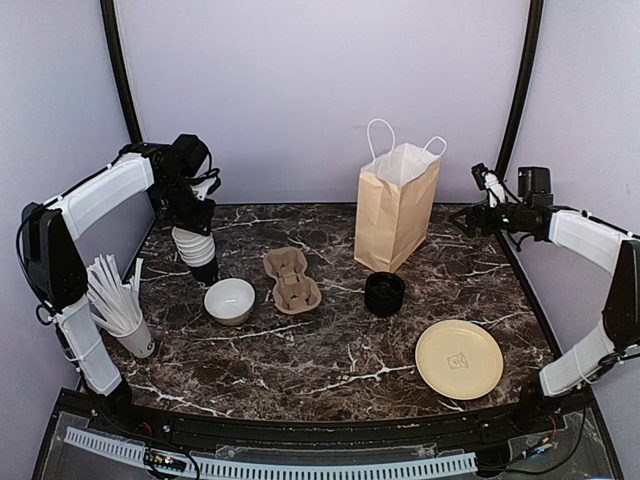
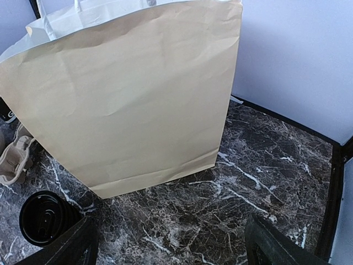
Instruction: Pack the takeout coffee
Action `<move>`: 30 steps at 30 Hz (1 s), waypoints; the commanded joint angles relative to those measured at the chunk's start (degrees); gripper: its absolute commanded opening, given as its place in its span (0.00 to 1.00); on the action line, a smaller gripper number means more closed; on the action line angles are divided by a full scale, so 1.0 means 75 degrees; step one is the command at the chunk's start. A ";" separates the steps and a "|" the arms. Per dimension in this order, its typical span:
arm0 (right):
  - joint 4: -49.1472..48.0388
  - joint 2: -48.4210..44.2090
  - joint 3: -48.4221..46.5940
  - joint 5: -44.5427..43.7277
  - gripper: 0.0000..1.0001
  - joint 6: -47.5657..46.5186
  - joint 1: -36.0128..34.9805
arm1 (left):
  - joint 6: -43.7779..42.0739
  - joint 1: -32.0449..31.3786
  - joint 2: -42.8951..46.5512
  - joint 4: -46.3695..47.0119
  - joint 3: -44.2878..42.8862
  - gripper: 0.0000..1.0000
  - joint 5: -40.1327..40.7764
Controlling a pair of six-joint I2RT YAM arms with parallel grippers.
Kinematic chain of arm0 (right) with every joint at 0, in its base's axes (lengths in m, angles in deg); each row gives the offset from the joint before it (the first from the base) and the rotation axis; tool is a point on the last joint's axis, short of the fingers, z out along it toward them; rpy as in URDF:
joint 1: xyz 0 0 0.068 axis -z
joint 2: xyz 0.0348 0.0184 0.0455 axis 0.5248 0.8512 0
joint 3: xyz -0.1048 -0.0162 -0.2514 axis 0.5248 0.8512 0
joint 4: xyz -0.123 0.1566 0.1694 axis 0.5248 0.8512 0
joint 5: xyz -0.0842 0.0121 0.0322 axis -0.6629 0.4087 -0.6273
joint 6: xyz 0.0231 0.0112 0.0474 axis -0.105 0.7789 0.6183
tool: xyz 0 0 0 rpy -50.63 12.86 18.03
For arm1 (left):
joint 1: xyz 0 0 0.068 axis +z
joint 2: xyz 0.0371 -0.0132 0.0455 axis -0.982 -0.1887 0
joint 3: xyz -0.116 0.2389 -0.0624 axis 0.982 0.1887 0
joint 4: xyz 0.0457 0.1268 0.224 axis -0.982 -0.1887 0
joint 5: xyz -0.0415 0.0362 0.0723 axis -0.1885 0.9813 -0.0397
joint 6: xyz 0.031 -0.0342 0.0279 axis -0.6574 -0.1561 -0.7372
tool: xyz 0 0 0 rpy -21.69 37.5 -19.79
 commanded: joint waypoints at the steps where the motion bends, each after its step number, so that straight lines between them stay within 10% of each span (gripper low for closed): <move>1: -0.0320 0.0040 0.0101 0.0079 0.93 -0.0060 0.0039 | 0.0035 -0.0061 -0.0065 -0.0342 -0.0219 0.20 0.0086; 23: -0.0326 0.0126 0.0113 0.0090 0.92 -0.0073 0.0044 | -0.0109 -0.0264 -0.0429 -0.0845 -0.1052 0.00 0.0647; 30: -0.0320 0.0185 0.0126 0.0113 0.92 -0.0086 0.0046 | 0.0017 -0.0454 -0.0453 -0.1068 -0.1216 0.27 0.1037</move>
